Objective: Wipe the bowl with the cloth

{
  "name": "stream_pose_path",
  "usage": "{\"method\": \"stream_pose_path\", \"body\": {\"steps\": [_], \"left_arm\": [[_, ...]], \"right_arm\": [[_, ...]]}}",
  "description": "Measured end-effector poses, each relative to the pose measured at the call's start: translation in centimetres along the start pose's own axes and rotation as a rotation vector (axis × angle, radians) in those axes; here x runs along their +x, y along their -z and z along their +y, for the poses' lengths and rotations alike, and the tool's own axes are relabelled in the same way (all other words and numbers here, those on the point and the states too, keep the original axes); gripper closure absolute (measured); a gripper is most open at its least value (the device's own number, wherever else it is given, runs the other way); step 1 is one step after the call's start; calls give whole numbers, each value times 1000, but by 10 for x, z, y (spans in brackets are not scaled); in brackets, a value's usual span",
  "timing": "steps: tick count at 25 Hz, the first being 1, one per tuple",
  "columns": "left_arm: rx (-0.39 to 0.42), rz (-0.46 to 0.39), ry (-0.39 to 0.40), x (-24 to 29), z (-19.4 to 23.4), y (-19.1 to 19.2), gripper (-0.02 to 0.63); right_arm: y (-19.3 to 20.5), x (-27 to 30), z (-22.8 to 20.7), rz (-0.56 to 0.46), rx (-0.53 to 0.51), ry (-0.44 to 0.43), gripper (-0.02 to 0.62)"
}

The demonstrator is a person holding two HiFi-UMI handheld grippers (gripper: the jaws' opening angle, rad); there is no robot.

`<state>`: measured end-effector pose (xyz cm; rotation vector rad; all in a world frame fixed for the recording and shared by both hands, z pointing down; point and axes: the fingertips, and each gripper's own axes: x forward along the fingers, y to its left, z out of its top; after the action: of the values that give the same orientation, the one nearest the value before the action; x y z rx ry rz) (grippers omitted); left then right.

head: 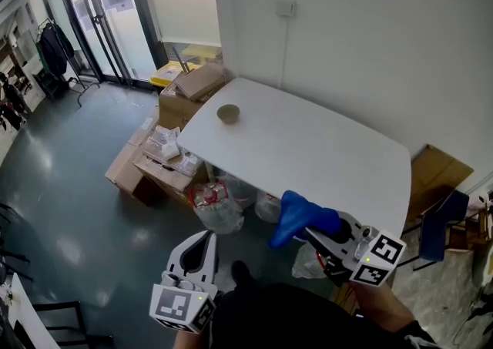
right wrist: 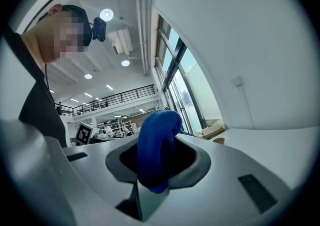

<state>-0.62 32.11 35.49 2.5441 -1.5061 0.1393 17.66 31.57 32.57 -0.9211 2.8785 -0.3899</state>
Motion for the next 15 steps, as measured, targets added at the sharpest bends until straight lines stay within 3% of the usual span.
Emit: {"method": "stream_pose_path", "body": {"steps": [6,15], "left_arm": [[5,-38,24,32,66,-27,595],[6,-11,11,52,156,-25,595]], "right_arm": [[-13,76,-18,-6,-2,-5,518],[-15,166,-38,5,39,-19,518]]}}
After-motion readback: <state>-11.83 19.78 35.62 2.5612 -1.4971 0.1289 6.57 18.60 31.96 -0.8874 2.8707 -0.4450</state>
